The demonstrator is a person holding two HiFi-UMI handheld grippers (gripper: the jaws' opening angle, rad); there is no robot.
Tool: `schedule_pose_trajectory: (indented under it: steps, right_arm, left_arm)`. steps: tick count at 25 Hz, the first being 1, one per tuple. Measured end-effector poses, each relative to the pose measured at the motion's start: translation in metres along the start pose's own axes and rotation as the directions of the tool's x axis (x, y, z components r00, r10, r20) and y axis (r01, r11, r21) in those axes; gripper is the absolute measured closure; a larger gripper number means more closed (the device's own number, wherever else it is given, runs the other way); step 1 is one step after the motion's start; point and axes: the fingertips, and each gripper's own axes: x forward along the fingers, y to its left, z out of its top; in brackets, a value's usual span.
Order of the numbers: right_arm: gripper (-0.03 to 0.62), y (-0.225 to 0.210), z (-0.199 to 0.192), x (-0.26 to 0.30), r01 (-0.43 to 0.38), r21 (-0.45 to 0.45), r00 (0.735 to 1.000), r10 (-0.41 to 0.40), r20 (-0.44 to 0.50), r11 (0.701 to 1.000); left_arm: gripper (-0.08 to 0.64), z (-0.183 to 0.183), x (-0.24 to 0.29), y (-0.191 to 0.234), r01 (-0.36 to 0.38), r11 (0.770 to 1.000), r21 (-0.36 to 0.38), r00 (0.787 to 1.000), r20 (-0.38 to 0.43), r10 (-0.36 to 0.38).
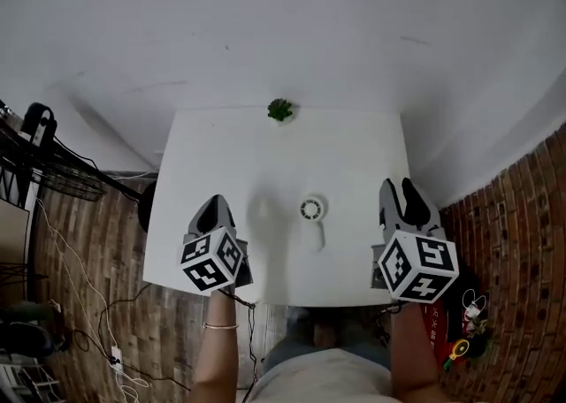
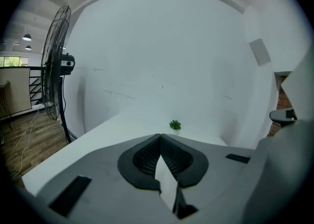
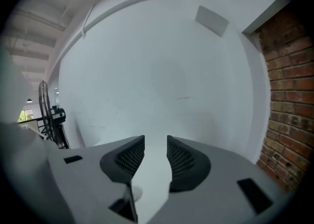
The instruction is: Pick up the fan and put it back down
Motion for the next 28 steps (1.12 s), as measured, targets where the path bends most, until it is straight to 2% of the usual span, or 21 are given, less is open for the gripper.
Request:
schedule_pose_trajectory:
  steps: [3, 7, 14, 18, 21, 25, 28]
  right_arm:
    - [0.481, -0.045, 0.047, -0.026, 0.018, 0.030, 0.995, -0.021, 0.102, 0.999]
    - [0.523, -0.101, 0.100, -0.062, 0.032, 0.043, 0.973, -0.041, 0.226, 0.999]
    - [0.591, -0.170, 0.145, -0.097, 0.066, -0.011, 0.919, -0.057, 0.390, 0.998]
    - [0.591, -0.188, 0.143, -0.100, 0.073, -0.058, 0.911, -0.043, 0.410, 0.996]
    - [0.591, -0.194, 0.138, -0.099, 0.070, -0.071, 0.911, -0.035, 0.411, 0.995]
    - [0.591, -0.199, 0.133, -0.100, 0.072, -0.085, 0.917, -0.032, 0.398, 0.994]
    - [0.591, -0.205, 0.127, -0.101, 0.092, -0.065, 0.925, -0.061, 0.374, 0.994]
  left_arm:
    - [0.548, 0.030, -0.009, -0.019, 0.017, 1.000, 0.021, 0.998, 0.057, -0.018]
    - [0.548, 0.065, -0.026, -0.036, 0.021, 0.999, 0.034, 0.993, 0.119, -0.024]
    - [0.548, 0.120, -0.061, -0.064, 0.003, 0.999, 0.054, 0.968, 0.251, -0.017]
    - [0.548, 0.139, -0.081, -0.082, -0.011, 0.998, 0.069, 0.949, 0.315, -0.011]
    - [0.548, 0.140, -0.093, -0.088, -0.026, 0.997, 0.074, 0.941, 0.338, -0.001]
    - [0.548, 0.133, -0.101, -0.093, -0.019, 0.999, 0.044, 0.936, 0.353, 0.002]
    - [0.548, 0.128, -0.104, -0.095, -0.021, 0.999, 0.036, 0.938, 0.346, 0.007]
